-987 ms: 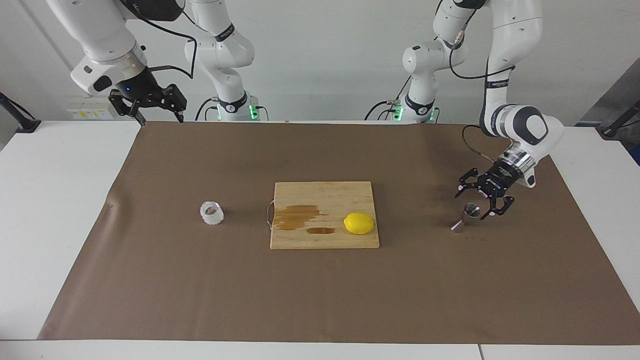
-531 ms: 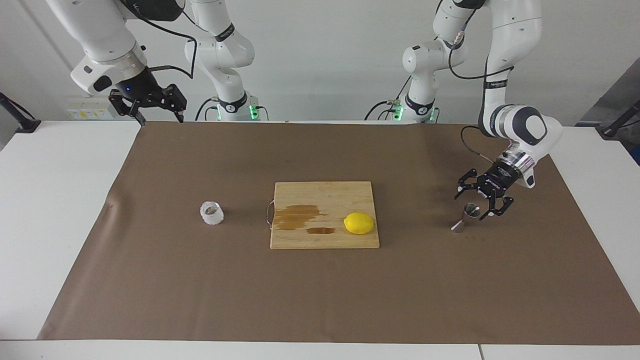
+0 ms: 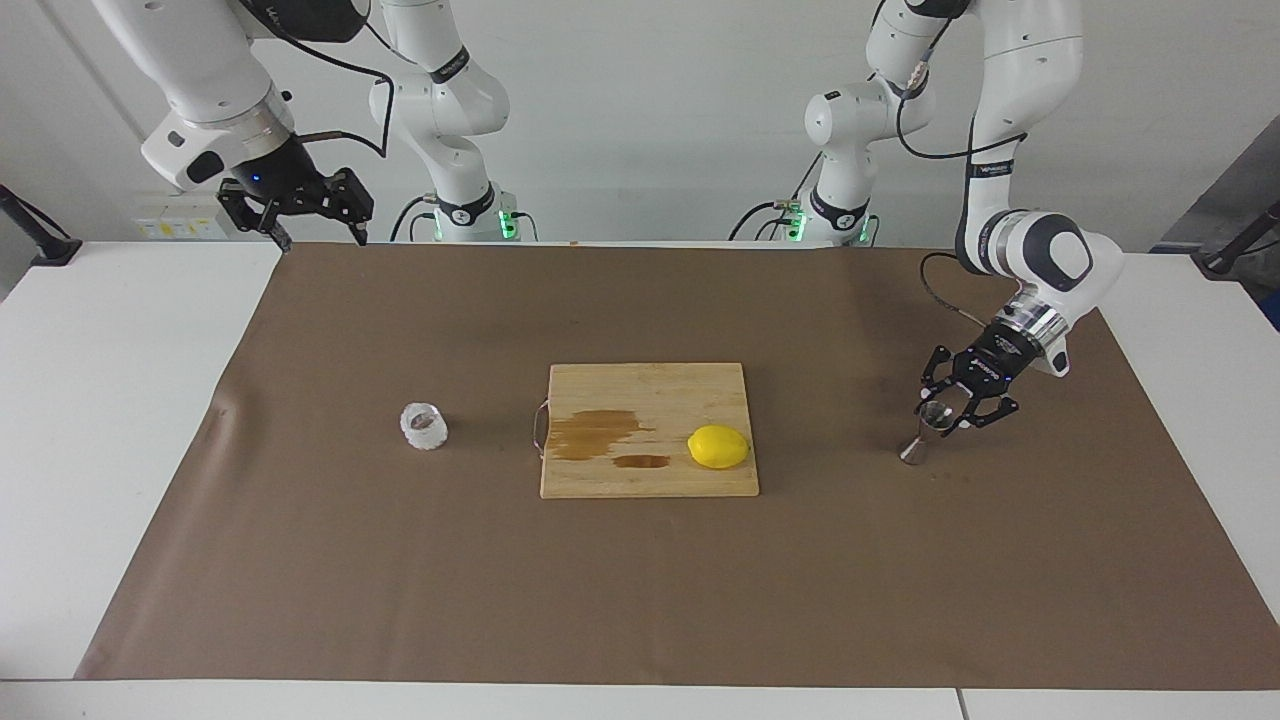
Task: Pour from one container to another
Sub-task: 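Close the left gripper around the metal jigger cup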
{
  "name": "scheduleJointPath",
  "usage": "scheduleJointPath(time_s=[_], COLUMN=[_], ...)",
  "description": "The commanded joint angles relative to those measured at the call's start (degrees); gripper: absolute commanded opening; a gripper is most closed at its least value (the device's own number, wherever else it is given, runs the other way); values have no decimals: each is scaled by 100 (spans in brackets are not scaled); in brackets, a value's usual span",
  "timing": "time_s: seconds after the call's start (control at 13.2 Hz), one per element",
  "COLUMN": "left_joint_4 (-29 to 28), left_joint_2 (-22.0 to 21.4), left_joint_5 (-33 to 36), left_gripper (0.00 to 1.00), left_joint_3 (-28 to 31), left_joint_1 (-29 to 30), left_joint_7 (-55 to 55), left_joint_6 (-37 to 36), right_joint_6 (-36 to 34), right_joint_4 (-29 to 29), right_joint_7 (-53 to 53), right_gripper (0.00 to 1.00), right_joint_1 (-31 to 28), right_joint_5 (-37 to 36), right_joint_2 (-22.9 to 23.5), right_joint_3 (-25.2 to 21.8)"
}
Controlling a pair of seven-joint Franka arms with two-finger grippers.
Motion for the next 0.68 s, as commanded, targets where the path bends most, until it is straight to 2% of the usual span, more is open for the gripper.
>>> scheduleJointPath(time_s=[0.0, 0.38, 0.61], left_joint_4=[-56, 93, 400], left_joint_2=[-38, -55, -99], left_joint_5=[-165, -156, -156], left_gripper=[0, 0, 0], left_joint_3=[41, 24, -20], left_joint_1=[-82, -91, -187], left_joint_7=[99, -32, -663], left_joint_6=[95, -89, -405], right_joint_6=[-90, -90, -90], right_joint_4=[57, 57, 57], right_joint_7=[88, 88, 88], right_gripper=[100, 100, 100], right_joint_1=[-31, -31, -31], right_joint_5=[-36, -27, -36], right_joint_2=[16, 16, 16], right_joint_3=[40, 40, 40])
